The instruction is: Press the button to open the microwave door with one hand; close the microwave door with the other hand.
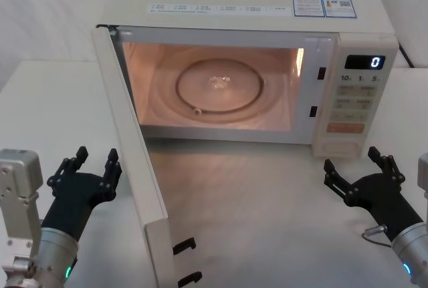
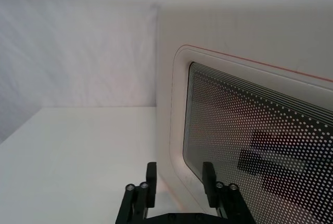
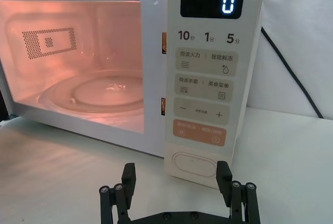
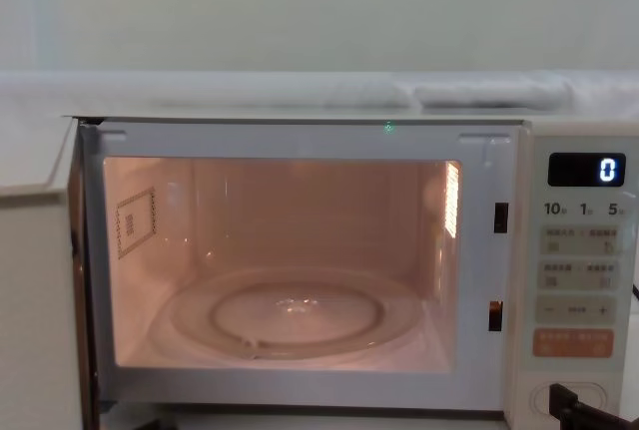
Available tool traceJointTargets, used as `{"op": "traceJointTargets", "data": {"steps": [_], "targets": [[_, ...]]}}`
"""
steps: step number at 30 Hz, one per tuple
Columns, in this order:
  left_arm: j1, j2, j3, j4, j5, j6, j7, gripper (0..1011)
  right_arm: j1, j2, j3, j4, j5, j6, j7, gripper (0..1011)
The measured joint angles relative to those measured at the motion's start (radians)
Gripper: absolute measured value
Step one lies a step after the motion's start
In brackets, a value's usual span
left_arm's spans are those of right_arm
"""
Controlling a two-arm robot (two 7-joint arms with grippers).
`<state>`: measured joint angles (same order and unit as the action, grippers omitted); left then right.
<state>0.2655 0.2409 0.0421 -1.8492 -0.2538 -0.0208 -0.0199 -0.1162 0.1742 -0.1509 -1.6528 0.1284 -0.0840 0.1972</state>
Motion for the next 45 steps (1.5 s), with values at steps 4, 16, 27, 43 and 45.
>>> {"op": "traceJointTargets", "data": {"steps": [4, 16, 27, 43, 45], "targets": [[0.000, 0.000, 0.000, 0.000, 0.000, 0.000, 0.000, 449, 0.000, 0.000, 0.000, 0.000, 0.000, 0.000, 0.000, 1002], [0.000, 0.000, 0.000, 0.000, 0.000, 0.000, 0.000, 88, 0.000, 0.000, 0.000, 0.000, 0.000, 0.000, 0.000, 1002], [0.000, 0.000, 0.000, 0.000, 0.000, 0.000, 0.000, 0, 0.000, 0.000, 0.000, 0.000, 0.000, 0.000, 0.000, 1002], [0.003, -0.009, -0.017, -0.012, -0.014, 0.000, -0.037, 0, 0.000, 0.000, 0.000, 0.000, 0.000, 0.000, 0.000, 1002], [0.009, -0.013, -0.029, -0.024, -0.024, 0.000, -0.052, 0, 0.000, 0.000, 0.000, 0.000, 0.000, 0.000, 0.000, 1002]]}}
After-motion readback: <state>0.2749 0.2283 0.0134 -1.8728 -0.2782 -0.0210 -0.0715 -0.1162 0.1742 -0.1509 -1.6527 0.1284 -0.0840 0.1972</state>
